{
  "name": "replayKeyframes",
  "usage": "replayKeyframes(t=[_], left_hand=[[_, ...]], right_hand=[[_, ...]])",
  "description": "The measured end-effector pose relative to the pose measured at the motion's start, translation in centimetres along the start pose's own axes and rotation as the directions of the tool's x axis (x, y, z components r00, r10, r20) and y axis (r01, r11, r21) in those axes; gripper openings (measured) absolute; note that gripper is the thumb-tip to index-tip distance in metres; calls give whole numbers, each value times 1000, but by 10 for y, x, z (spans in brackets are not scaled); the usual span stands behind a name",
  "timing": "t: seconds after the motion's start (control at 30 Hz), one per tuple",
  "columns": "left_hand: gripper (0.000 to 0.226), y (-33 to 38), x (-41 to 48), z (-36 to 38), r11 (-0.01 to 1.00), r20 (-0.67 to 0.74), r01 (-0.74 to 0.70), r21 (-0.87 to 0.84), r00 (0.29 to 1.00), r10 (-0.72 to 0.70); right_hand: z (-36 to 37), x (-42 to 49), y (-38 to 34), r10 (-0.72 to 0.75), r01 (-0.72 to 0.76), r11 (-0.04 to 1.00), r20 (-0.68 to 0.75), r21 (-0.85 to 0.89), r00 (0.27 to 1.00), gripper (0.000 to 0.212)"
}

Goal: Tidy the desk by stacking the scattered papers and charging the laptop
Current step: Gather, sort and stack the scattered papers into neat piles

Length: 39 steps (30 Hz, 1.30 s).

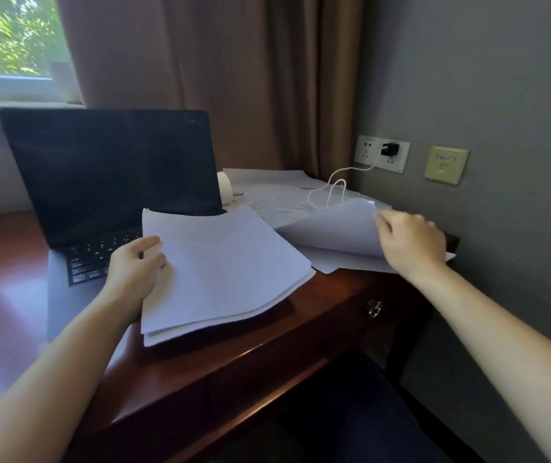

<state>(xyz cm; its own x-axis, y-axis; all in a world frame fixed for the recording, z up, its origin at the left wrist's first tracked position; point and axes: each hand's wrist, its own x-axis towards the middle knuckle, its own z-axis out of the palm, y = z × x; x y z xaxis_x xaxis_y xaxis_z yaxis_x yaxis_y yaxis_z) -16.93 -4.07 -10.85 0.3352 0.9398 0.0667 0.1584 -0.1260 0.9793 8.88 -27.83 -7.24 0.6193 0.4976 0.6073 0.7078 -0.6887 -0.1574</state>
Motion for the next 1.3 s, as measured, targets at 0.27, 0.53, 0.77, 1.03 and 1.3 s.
replayKeyframes(t=[0.27, 0.53, 0.77, 1.03, 1.3], left_hand=[[53, 1, 0, 3, 1000, 29, 28, 0, 999, -28], [58, 2, -1, 7, 999, 107, 51, 18, 993, -53], [64, 4, 3, 9, 998, 166, 63, 24, 984, -66], [39, -4, 5, 12, 915, 174, -147, 376, 981, 86], [68, -10, 6, 13, 960, 142, -139, 244, 984, 106]], right_hand=[[-14, 25, -52, -108, 111, 993, -81, 41, 991, 25], [30, 30, -155, -272, 76, 860, 328, 504, 905, 39], [50, 5, -191, -434, -116, 759, 632, 640, 642, 30], [61, 29, -113, -213, 30, 958, 632, 287, 745, 47], [62, 28, -70, -57, -182, 951, 721, 249, 690, 73]])
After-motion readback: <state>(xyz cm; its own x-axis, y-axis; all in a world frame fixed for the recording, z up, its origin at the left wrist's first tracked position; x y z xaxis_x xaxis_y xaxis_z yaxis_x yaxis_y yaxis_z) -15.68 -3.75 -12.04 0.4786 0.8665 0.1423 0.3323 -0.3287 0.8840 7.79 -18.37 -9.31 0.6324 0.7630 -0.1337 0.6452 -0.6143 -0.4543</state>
